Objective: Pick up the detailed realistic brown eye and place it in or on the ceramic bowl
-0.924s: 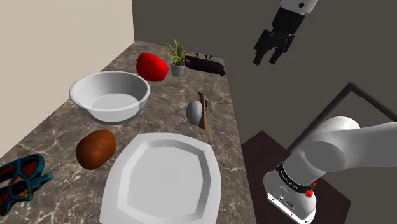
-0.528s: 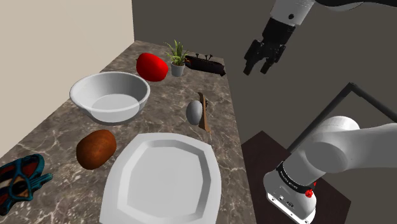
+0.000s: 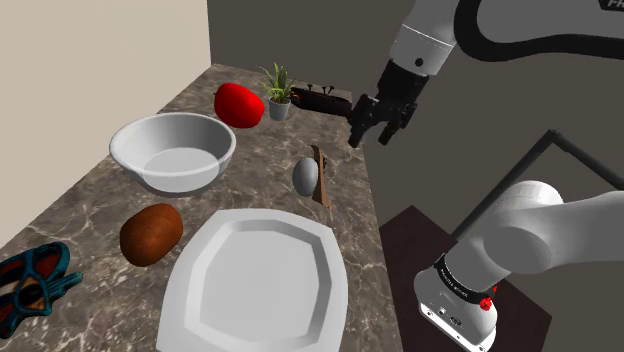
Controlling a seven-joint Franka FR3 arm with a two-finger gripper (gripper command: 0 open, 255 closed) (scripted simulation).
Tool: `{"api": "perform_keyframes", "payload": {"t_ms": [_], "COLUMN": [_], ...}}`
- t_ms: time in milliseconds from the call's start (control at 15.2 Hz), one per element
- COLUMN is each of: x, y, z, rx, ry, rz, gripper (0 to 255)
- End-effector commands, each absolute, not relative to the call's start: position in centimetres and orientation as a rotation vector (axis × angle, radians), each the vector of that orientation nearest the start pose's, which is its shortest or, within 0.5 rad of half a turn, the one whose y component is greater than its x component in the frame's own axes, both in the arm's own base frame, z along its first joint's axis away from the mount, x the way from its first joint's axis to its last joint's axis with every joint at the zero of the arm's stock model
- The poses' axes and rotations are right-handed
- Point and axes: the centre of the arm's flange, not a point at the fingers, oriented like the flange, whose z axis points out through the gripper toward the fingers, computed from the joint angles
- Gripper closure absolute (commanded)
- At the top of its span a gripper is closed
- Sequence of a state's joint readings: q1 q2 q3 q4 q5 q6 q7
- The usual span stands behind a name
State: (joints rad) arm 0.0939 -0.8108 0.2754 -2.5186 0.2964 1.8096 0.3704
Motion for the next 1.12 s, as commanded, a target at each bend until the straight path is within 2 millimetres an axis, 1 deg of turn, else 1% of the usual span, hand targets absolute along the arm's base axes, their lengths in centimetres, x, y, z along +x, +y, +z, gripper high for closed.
{"api": "perform_keyframes", "payload": {"t_ms": [0, 462, 924, 1056], "x": [28.6, 28.0, 28.3, 28.4], "y": [17.6, 25.2, 25.8, 25.8], "z": [51.8, 47.7, 44.0, 43.7], "rx": [-3.004, -2.959, -2.959, -2.959], "ry": [0.207, 0.217, 0.217, 0.217], "rz": [-0.084, -0.097, -0.097, -0.097], "gripper": [0, 0, 0, 0]}}
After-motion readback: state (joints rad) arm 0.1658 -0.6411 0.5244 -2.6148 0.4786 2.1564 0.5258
